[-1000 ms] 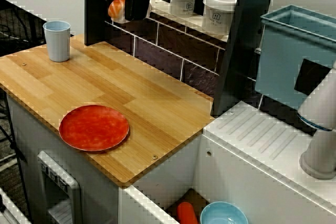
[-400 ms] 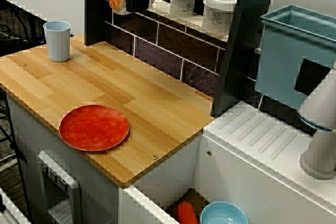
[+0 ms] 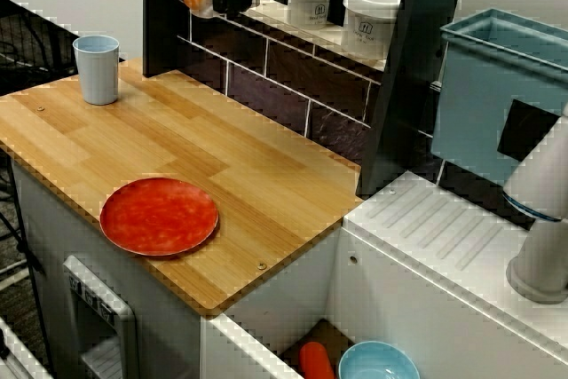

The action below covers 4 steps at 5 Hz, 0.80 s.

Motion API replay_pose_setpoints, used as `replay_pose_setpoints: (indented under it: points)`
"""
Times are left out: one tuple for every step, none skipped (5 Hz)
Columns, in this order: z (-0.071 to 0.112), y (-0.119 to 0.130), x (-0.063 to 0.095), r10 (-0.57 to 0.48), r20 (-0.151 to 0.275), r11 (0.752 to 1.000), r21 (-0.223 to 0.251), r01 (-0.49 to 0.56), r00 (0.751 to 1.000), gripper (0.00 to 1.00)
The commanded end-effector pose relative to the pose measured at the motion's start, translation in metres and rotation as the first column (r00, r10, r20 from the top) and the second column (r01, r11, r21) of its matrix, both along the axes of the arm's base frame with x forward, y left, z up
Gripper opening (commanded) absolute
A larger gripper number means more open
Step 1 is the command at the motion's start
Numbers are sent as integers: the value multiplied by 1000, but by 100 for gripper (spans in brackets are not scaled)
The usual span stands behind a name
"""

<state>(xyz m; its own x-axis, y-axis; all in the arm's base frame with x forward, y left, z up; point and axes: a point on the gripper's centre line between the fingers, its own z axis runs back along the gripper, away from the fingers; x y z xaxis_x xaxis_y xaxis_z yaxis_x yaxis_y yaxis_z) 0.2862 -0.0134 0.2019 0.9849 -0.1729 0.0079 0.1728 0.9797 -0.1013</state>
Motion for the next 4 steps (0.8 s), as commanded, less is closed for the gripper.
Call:
replay_pose_setpoints:
  points:
    - [6,-17,-24,-34,59,999,12,34,998,0]
    - [-8,-18,-36,-60,28,998,35,59,998,0]
    - [-24,-16,-52,-63,26,997,49,61,998,0]
    - [-44,-11,-59,-60,20,995,76,58,998,0]
